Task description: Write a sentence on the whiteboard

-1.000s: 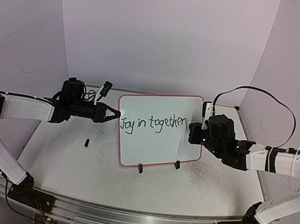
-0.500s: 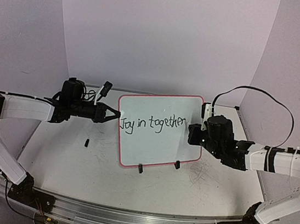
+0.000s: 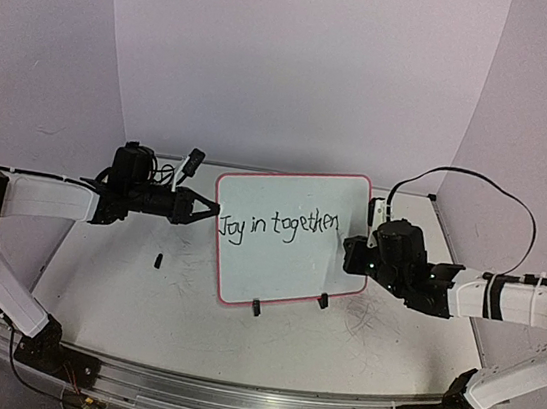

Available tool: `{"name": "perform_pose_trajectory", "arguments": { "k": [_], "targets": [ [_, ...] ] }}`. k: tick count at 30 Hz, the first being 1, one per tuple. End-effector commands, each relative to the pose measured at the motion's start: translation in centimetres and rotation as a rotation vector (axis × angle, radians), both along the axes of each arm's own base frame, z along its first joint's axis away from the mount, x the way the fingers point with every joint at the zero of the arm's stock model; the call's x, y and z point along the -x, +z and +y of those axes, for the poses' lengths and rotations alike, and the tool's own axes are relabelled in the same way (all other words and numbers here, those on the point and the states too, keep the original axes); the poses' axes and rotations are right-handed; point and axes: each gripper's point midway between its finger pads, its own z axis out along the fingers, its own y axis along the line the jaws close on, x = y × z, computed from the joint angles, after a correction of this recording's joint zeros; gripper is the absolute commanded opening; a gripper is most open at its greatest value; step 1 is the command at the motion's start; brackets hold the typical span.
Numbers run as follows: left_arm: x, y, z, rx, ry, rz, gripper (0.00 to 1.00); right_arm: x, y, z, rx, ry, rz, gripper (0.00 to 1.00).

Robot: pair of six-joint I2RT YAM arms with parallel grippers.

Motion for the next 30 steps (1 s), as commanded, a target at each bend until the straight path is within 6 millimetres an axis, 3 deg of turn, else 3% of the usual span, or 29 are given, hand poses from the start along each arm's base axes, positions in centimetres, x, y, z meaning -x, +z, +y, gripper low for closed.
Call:
{"name": "perform_pose_trajectory", "arguments": {
  "k": [1,19,30],
  "targets": [
    [0.2,2.5,-0.8,0.018,-0.034,-0.085,0.0,-0.3,0.6,0.1,-0.013,-0.013,-0.012,0.0],
    [0.3,2.6,-0.7,0.017,-0.034,-0.087,0.0,-2.6,3.7,-0.1,-0.003,-0.077,-0.102,0.0],
    [0.3,2.4,-0.7,0.014,-0.035,-0.084,0.0,-1.6,2.2,-0.9,0.008,-0.086,-0.046,0.0]
  ]
}}
